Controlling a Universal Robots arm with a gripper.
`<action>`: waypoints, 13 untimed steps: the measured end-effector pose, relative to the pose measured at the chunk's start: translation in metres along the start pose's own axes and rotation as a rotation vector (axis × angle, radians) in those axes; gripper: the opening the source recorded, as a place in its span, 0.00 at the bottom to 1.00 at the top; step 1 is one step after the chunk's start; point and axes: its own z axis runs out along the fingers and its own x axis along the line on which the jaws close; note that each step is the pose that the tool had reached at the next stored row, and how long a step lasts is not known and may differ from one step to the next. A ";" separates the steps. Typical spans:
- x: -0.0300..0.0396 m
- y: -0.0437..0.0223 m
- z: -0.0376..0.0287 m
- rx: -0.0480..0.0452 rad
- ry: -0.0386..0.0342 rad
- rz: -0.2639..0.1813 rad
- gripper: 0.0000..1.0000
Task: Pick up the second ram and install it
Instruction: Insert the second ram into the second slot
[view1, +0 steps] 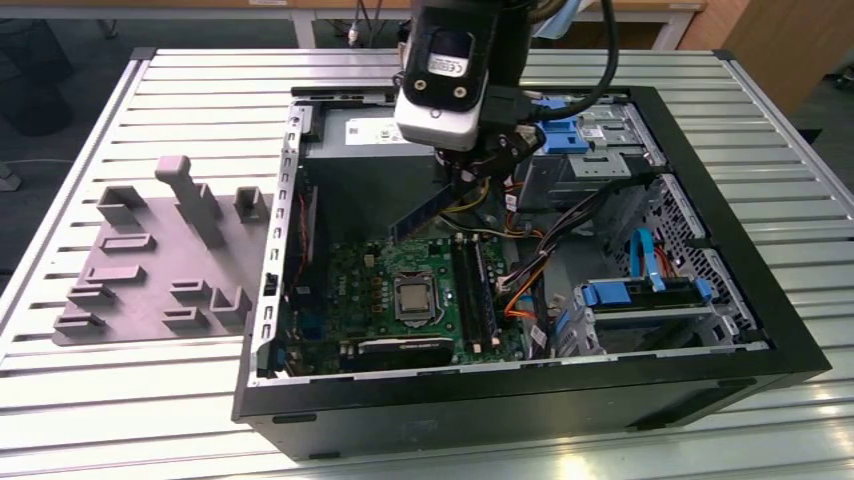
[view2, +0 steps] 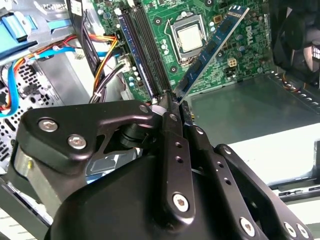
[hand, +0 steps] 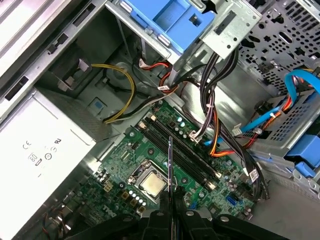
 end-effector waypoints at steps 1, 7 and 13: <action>0.0000 0.0000 0.0000 -0.0003 0.0001 -0.008 0.14; 0.0000 0.0000 0.0000 -0.0017 0.0010 -0.045 0.14; 0.0000 0.0000 0.0000 -0.0019 0.0011 -0.049 0.14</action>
